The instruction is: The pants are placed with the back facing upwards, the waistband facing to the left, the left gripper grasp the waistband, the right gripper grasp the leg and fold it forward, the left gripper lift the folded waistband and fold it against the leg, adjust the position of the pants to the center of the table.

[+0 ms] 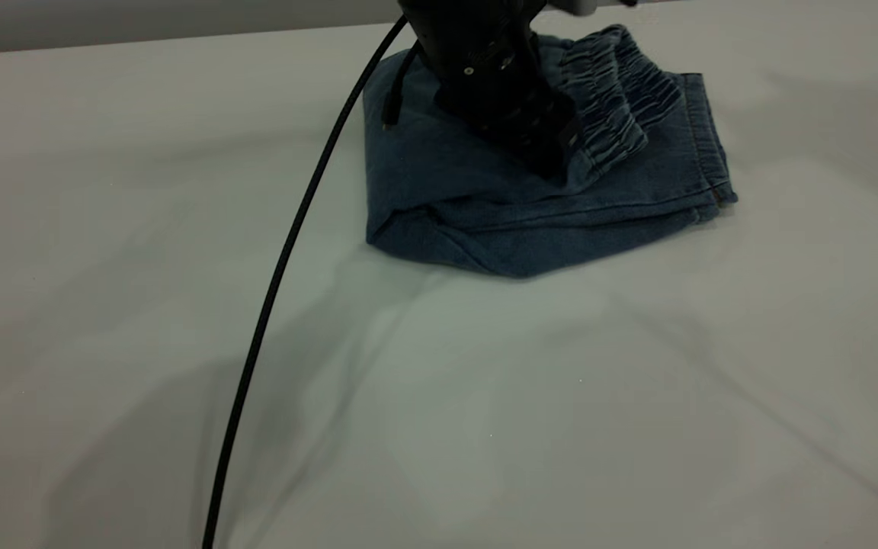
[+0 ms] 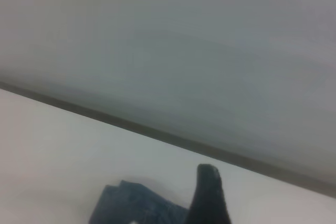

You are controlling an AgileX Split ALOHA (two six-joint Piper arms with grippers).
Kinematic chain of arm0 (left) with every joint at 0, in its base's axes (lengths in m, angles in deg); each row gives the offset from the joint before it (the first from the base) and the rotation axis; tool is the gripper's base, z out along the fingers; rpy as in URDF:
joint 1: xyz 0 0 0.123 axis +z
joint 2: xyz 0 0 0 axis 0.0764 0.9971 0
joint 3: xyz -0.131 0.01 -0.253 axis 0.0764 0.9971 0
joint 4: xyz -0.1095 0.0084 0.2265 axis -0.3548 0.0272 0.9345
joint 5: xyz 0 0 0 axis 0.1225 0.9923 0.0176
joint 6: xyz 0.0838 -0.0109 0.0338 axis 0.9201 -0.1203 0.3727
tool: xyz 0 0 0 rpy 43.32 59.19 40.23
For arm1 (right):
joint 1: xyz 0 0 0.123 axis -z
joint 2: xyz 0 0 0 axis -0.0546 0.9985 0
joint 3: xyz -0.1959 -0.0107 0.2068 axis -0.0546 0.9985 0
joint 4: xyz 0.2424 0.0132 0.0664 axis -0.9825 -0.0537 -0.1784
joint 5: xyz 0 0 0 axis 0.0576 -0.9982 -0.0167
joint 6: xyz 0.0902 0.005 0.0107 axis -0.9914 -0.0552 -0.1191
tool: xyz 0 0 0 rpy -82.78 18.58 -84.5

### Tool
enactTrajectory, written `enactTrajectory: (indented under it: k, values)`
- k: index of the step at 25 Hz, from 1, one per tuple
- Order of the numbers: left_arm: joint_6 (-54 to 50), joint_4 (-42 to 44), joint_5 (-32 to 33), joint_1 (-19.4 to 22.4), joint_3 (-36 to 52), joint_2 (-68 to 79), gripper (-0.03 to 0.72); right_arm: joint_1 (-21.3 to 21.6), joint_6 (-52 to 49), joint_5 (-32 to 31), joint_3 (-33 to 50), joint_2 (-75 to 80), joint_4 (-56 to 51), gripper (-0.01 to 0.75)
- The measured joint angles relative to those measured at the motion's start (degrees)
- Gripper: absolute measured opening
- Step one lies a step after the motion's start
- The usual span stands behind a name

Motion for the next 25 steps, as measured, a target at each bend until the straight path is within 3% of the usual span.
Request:
enactTrajectory:
  k: [14, 21, 25]
  values:
    - [-10.22, 23.16, 29.49, 0.0, -0.4, -0.05, 0.489, 0.0, -0.05, 0.1, 0.22, 0.0, -0.05, 0.476]
    - [-8.99, 22.78, 35.12, -0.83, -7.7, 0.53, 0.488, 0.0, -0.12, 0.1, 0.22, 0.03, -0.86, 0.476]
    - [-7.75, 21.58, 34.5, -1.67, -13.66, -0.53, 0.488, 0.0, -0.12, 0.1, 0.22, 0.03, -0.93, 0.476]
